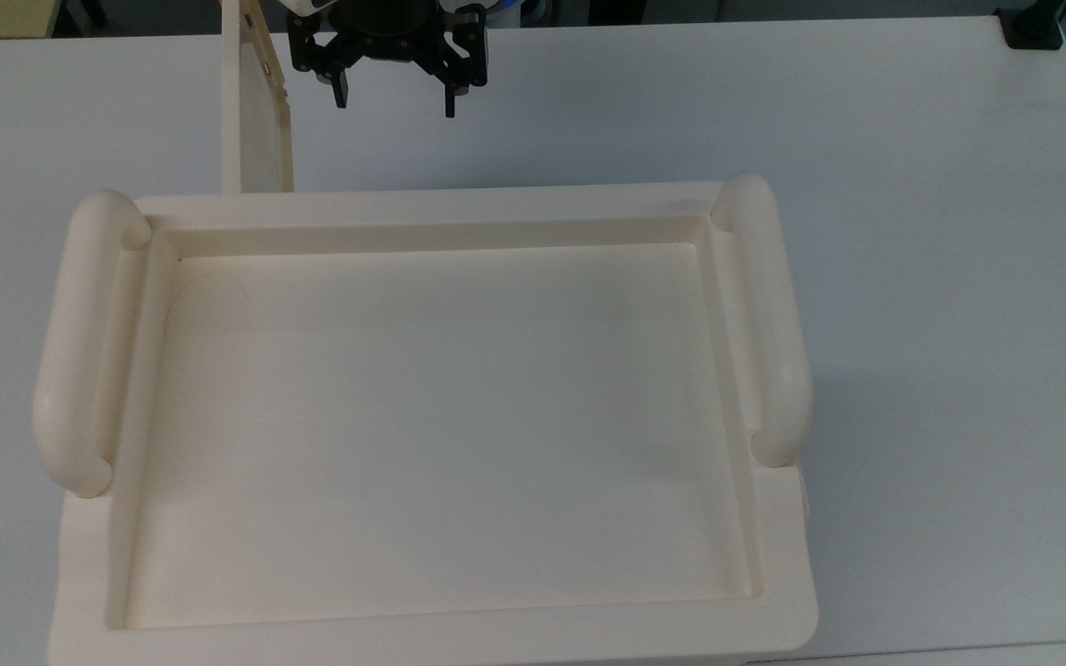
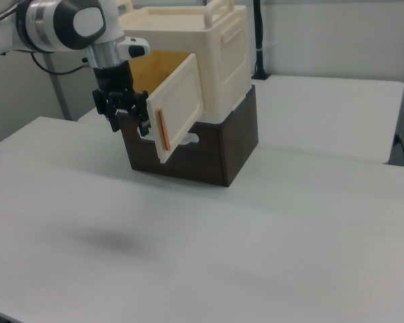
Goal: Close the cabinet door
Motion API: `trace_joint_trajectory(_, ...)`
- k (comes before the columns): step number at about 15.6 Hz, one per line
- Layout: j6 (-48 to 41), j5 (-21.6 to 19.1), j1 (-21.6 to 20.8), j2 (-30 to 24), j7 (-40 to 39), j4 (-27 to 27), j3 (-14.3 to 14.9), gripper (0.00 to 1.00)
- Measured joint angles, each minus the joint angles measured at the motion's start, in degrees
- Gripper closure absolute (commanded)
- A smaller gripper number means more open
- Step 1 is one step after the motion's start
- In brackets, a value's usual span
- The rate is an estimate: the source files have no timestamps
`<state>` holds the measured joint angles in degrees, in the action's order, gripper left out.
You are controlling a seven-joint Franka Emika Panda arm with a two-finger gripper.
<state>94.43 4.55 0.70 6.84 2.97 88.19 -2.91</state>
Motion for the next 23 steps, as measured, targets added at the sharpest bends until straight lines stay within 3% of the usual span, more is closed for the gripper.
trace_joint_trajectory(2, 0.0, 0.0, 0.0, 0.0, -0.2, 0.0, 0.0, 1.00)
trace_joint_trajectory(13, 0.0, 0.0, 0.0, -0.5, -0.2, -0.5, 0.0, 1.00)
trace_joint_trajectory(23, -3.7, 0.0, 1.1, -9.4, -0.4, -8.1, 0.2, 1.00)
